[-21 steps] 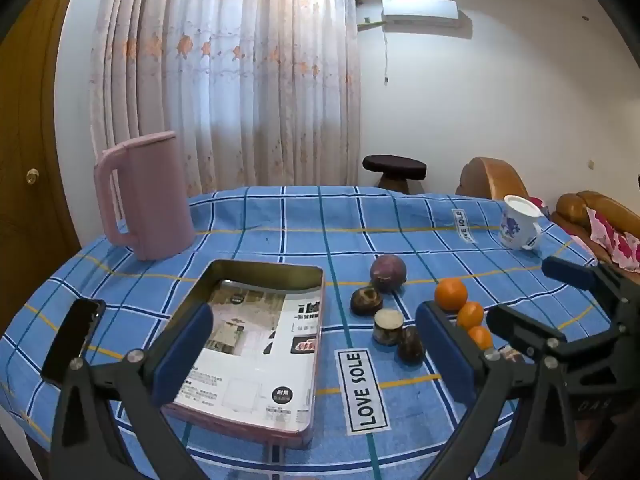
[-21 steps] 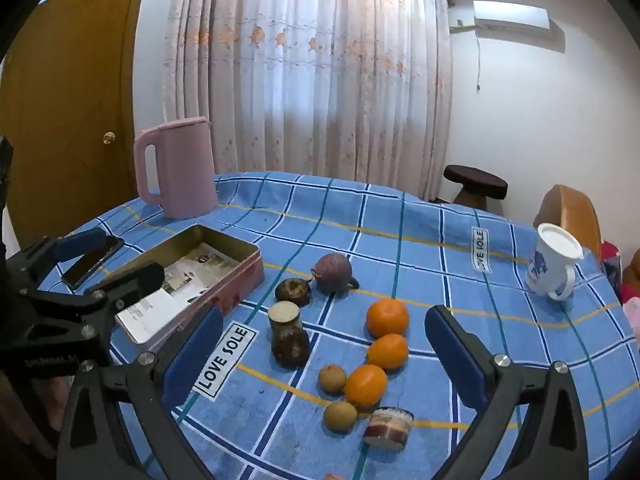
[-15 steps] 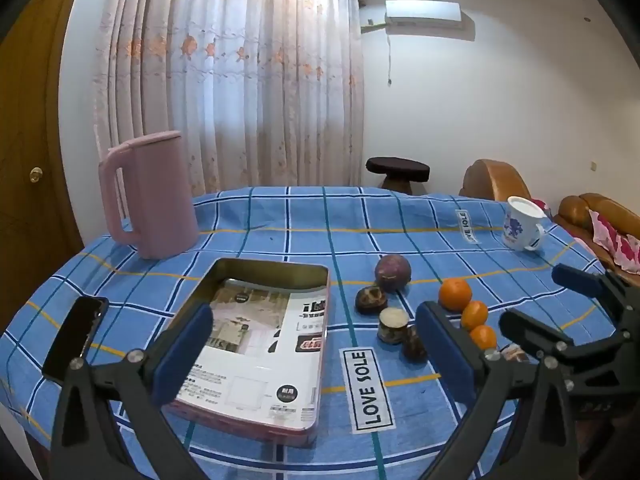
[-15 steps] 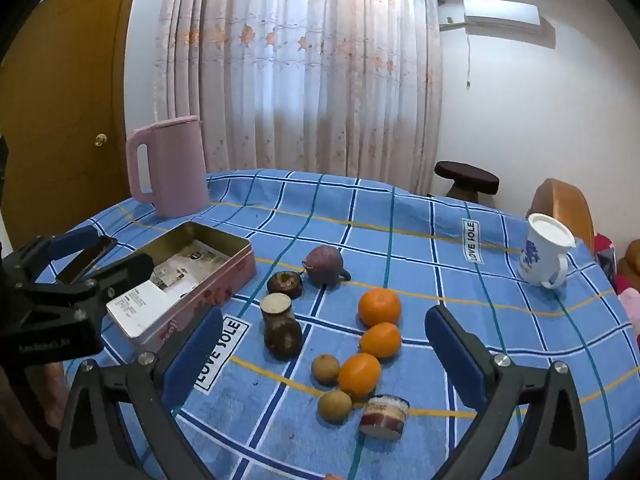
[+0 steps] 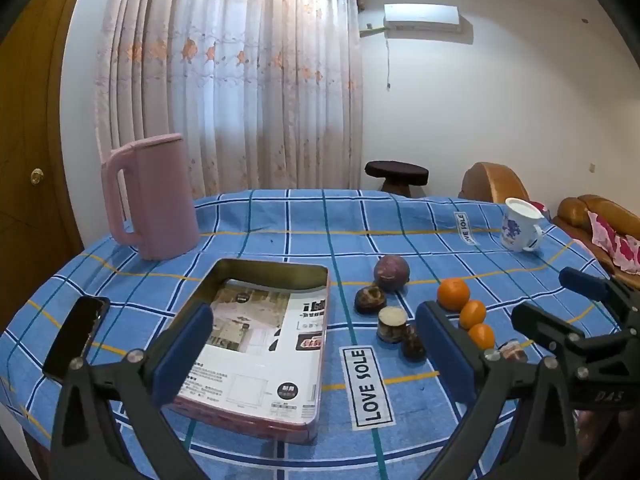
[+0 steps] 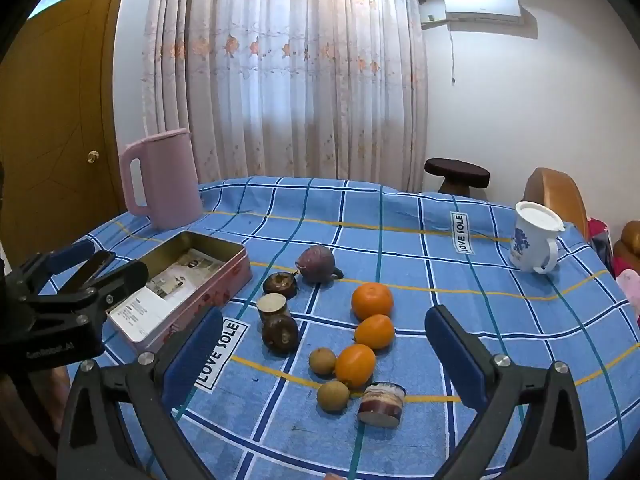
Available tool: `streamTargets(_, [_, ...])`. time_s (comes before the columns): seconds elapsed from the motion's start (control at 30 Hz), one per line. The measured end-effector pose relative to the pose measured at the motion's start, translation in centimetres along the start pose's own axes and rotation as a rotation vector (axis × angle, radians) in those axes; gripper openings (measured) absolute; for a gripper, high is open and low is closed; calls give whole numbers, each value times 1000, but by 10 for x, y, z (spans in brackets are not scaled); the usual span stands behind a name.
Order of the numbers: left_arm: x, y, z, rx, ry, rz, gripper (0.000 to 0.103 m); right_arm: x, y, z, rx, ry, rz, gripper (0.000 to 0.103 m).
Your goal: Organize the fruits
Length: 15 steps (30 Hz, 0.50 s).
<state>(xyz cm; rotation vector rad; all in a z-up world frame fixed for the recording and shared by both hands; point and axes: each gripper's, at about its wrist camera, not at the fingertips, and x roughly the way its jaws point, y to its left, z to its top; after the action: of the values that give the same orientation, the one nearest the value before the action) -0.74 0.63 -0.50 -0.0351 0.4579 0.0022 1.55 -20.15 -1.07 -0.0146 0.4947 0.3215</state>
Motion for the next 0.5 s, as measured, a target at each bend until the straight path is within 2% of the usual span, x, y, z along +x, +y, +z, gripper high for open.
streamTargets(0.27, [1,4,-1,-9,4,3,103,8,-1,0,-1,7,8,102])
streamTargets(0.3, [1,5,-1,-9,4,2,103,-6,10,0,-4,3,-2,102])
streamTargets(0.5, [1,6,-2,-11,6,1,103,-5,7,0,1,1,4,102])
